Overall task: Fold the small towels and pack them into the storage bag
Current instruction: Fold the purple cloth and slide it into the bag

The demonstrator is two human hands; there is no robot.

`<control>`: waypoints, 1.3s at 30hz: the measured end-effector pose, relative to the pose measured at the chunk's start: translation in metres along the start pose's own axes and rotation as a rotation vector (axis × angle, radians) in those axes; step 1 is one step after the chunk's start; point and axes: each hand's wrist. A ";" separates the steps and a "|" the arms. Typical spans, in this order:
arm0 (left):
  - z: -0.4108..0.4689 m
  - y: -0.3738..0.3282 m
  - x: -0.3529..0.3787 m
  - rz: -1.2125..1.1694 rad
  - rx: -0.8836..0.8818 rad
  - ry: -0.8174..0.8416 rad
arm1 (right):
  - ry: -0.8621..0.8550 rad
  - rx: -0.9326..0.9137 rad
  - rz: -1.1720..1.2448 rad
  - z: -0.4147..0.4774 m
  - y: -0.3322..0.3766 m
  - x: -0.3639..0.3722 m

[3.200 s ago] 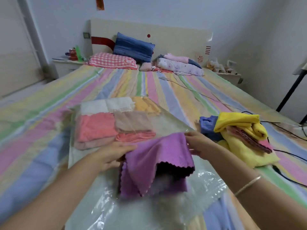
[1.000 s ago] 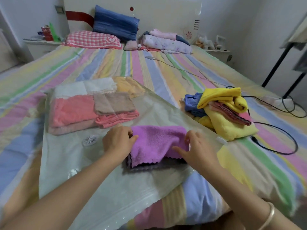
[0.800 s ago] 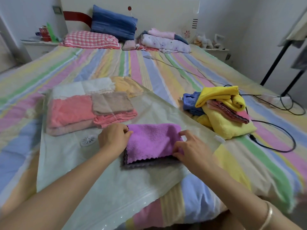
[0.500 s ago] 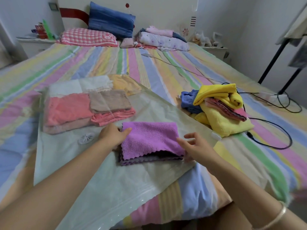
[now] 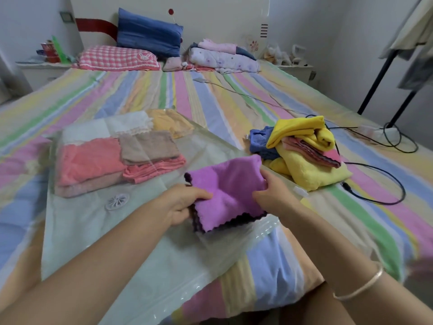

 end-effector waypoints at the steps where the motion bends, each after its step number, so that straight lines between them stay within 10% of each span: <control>1: -0.004 -0.003 0.014 0.045 0.047 -0.002 | 0.005 -0.118 -0.186 -0.005 0.003 0.000; 4: -0.019 -0.016 0.054 0.099 0.178 0.080 | 0.047 -0.285 -0.540 -0.024 0.009 0.006; 11: -0.024 -0.022 0.077 -0.180 0.152 0.613 | -0.157 -0.119 -0.502 -0.039 0.000 -0.046; 17: -0.018 0.006 0.087 0.977 0.562 -0.106 | -0.183 -0.030 -0.397 -0.044 -0.033 -0.079; 21: -0.021 0.025 0.085 1.709 0.693 -0.129 | -0.146 0.027 -0.041 -0.047 -0.044 -0.086; 39: -0.019 0.007 0.072 1.280 0.445 -0.250 | -0.080 0.123 0.360 -0.074 -0.037 -0.099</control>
Point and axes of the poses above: each hand's wrist, its own z-axis towards the middle knuckle, its own x-axis out of the palm, y = z × x, and after that the axes turned 15 degrees about z, right-handed
